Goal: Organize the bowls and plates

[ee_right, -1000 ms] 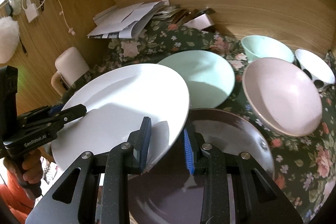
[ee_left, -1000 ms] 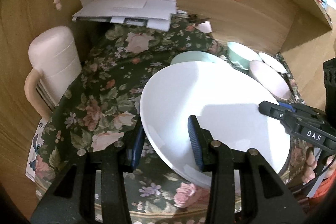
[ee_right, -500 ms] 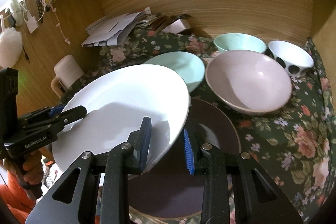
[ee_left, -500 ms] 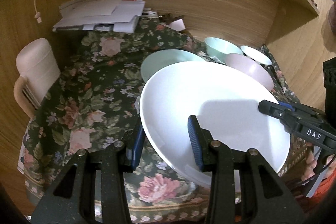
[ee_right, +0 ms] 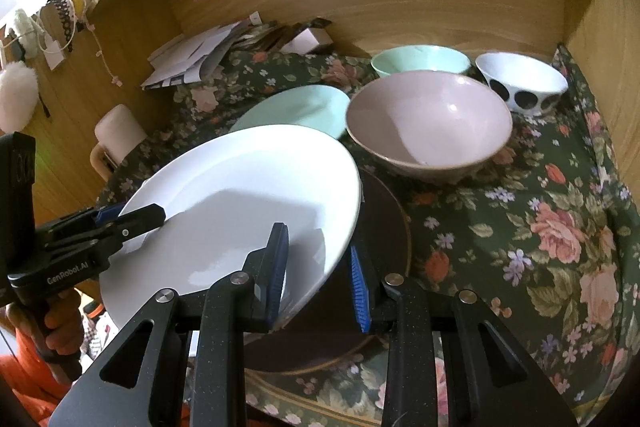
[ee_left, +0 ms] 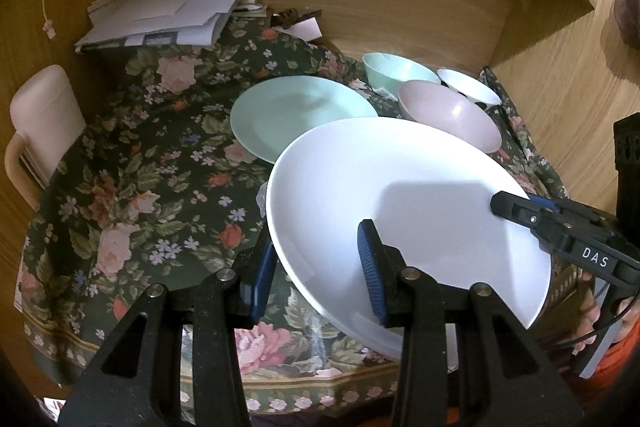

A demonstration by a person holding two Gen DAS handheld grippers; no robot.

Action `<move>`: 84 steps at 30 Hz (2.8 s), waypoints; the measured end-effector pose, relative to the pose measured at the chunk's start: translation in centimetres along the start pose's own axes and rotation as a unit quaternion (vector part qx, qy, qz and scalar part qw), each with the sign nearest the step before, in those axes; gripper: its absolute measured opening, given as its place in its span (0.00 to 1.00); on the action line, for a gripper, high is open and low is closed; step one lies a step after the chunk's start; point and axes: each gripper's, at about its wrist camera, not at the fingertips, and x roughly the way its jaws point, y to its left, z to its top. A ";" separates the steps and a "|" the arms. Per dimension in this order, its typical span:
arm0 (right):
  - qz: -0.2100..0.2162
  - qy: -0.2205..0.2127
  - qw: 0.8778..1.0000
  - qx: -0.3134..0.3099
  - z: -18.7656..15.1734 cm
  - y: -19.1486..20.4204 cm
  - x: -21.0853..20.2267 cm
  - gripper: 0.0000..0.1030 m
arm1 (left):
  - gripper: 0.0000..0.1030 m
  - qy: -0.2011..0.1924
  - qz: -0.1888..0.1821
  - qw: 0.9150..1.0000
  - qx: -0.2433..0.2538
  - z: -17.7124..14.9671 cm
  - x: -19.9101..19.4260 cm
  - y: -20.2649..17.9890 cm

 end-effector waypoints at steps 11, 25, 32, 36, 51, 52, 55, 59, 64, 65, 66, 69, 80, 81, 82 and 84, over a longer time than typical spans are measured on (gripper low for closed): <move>-0.002 0.015 1.000 0.020 -1.3 -1.8 0.3 0.26 | 0.38 0.019 -0.003 1.000 0.004 -0.6 1.5 -1.4; 0.003 0.030 0.999 0.034 -1.7 -3.0 1.6 0.26 | 0.38 0.038 0.006 0.999 0.003 -1.1 3.5 -1.7; 0.003 0.031 0.999 0.031 -1.7 -2.9 2.0 0.26 | 0.39 0.048 0.009 0.999 -0.008 -1.0 4.3 -1.2; 0.006 0.035 0.999 0.036 -1.6 -3.1 2.4 0.26 | 0.39 0.060 0.007 0.998 -0.017 -1.1 5.0 -0.8; -0.018 0.048 0.999 0.005 -1.1 -2.7 2.5 0.27 | 0.38 0.059 0.012 0.998 -0.003 -1.3 5.4 -1.0; -0.018 0.050 0.999 0.006 -1.1 -2.8 2.4 0.27 | 0.38 0.058 0.012 0.998 -0.003 -1.3 5.4 -1.0; -0.016 0.053 0.998 0.013 -0.9 -3.1 2.3 0.27 | 0.39 0.049 0.016 0.999 0.002 -1.1 5.1 -1.1; -0.020 0.053 0.998 0.015 -0.9 -3.0 2.0 0.27 | 0.42 0.036 0.017 0.999 0.008 -0.8 4.4 -1.2; -0.055 0.049 0.997 0.006 -0.8 -2.9 1.4 0.31 | 0.47 0.024 0.017 1.000 0.011 -0.4 3.6 -1.1; -0.060 0.041 0.997 -0.001 -0.8 -2.9 1.0 0.32 | 0.47 0.021 0.016 1.000 0.012 -0.3 3.4 -1.1; -0.058 0.036 0.998 -0.004 -0.6 -2.9 0.6 0.33 | 0.47 0.017 0.016 1.000 0.012 -0.1 3.2 -1.1; -0.062 0.025 0.998 -0.005 -0.1 -3.0 -0.3 0.36 | 0.53 0.009 0.017 1.000 0.010 0.3 2.7 -1.0; -0.045 -0.025 0.998 -0.025 2.5 -1.5 -1.9 0.60 | 0.60 -0.041 0.046 0.998 0.018 3.1 0.5 -0.1; -0.046 -0.028 0.998 -0.028 2.8 -1.2 -1.8 0.62 | 0.63 -0.045 0.049 0.998 0.015 3.6 0.4 0.2; -0.047 -0.034 0.998 -0.034 3.2 -0.9 -1.9 0.64 | 0.66 -0.047 0.051 0.998 0.013 3.9 0.4 0.4; -0.048 -0.046 0.997 -0.045 4.0 -0.3 -2.0 0.66 | 0.66 -0.051 0.054 0.997 0.005 4.4 0.4 0.8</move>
